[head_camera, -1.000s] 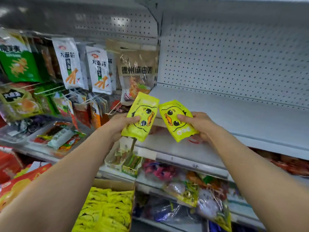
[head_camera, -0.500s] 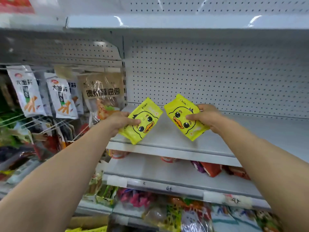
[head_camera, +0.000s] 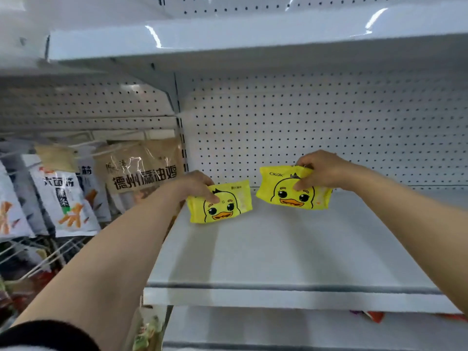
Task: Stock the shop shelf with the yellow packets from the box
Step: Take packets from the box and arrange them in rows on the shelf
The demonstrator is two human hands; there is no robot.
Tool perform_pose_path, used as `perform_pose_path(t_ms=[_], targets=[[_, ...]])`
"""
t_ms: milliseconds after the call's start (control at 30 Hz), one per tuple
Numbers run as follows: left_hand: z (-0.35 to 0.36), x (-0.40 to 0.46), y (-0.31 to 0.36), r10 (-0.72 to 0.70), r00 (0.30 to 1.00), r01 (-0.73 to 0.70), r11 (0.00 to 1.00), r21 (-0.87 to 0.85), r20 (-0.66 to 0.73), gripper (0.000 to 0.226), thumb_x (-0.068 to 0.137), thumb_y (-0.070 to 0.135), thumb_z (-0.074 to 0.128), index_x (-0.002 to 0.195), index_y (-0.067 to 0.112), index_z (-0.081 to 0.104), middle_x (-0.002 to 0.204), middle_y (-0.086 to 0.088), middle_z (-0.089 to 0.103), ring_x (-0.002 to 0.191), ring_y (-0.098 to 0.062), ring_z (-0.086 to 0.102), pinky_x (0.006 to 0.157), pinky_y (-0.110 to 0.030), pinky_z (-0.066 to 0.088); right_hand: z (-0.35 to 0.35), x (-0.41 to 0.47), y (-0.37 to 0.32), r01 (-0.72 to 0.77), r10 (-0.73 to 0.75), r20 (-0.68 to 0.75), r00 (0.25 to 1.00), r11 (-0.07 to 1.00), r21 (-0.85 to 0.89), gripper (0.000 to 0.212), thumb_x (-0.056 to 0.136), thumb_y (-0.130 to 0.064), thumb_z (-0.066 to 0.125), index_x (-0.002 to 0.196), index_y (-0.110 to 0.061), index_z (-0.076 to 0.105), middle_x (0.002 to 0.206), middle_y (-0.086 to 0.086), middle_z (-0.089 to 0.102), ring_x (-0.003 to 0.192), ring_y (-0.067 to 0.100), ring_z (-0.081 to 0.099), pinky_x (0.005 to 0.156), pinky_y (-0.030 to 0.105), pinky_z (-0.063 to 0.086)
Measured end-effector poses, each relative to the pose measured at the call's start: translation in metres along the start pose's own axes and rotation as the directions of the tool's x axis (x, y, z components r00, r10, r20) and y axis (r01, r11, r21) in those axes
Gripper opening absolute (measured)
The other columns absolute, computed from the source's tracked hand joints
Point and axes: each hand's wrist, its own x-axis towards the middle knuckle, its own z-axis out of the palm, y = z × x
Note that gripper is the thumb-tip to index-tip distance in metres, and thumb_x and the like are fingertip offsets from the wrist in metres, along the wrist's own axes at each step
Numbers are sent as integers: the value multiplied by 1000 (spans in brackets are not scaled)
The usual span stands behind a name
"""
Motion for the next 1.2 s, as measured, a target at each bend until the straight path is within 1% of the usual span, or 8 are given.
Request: perform_pose_path(t_ms=[133, 233, 333, 467, 600, 767, 967, 1200], targets=[[-9, 39, -18, 48, 999, -50, 978, 203, 16, 48, 70, 38, 84, 113, 21, 68, 107, 2, 67, 99, -17, 63, 88, -32, 54, 13, 30, -16, 26, -26, 17, 1000, 1000, -5, 30, 73, -29, 86, 98, -25, 68, 93, -7, 69, 85, 11, 64, 69, 26, 50], [-8, 63, -28, 112, 994, -113, 956, 269, 22, 39, 69, 40, 84, 101, 24, 68, 103, 3, 67, 95, -16, 62, 80, -29, 52, 20, 45, -23, 40, -40, 22, 999, 999, -10, 30, 73, -28, 86, 97, -26, 67, 92, -9, 68, 83, 9, 63, 64, 23, 44], [-11, 84, -35, 157, 988, -152, 951, 268, 4, 26, 71, 36, 83, 87, 27, 65, 93, 6, 65, 92, -16, 61, 72, -27, 46, 25, 56, -25, 34, -32, 48, 998, 999, -38, 32, 72, -29, 86, 96, -31, 65, 91, -12, 67, 82, 6, 61, 64, 22, 43], [-9, 107, -43, 214, 974, -188, 944, 272, -70, 39, 75, 31, 81, 110, 23, 68, 98, 7, 61, 99, -16, 58, 78, -27, 46, 31, 68, -21, 25, -23, 64, 998, 999, -41, 29, 73, -28, 86, 89, -34, 63, 88, -13, 67, 80, 4, 61, 62, 20, 43], [-1, 120, -52, 264, 956, -223, 935, 276, -123, 47, 74, 34, 82, 117, 27, 67, 102, 8, 57, 101, -16, 55, 84, -31, 47, 37, 77, -16, 17, -15, 75, 997, 1000, -26, 28, 73, -28, 86, 84, -35, 62, 88, -13, 68, 81, 5, 63, 61, 19, 43], [5, 121, -55, 313, 915, -256, 938, 234, -255, 47, 66, 30, 87, 98, 29, 53, 100, 6, 59, 90, -15, 57, 81, -40, 52, 43, 88, -10, 12, -12, 76, 997, 1000, 3, 27, 73, -28, 86, 93, -26, 69, 91, -7, 71, 86, 14, 68, 76, 32, 54], [13, 117, -60, 389, 845, -261, 899, 351, -367, 44, 71, 32, 82, 101, 27, 51, 105, 7, 50, 103, -14, 44, 84, -36, 46, 47, 97, -11, 32, -34, 103, 994, 999, 29, 26, 74, -26, 86, 94, -26, 69, 92, -5, 72, 86, 14, 68, 75, 30, 53], [12, 113, -53, 448, 786, -237, 855, 461, -425, 36, 76, 26, 78, 102, 24, 53, 111, 4, 54, 110, -18, 46, 88, -33, 42, 51, 102, -8, 43, -49, 97, 994, 997, 64, 30, 72, -26, 87, 96, -26, 69, 93, -5, 73, 87, 15, 70, 78, 32, 56]])
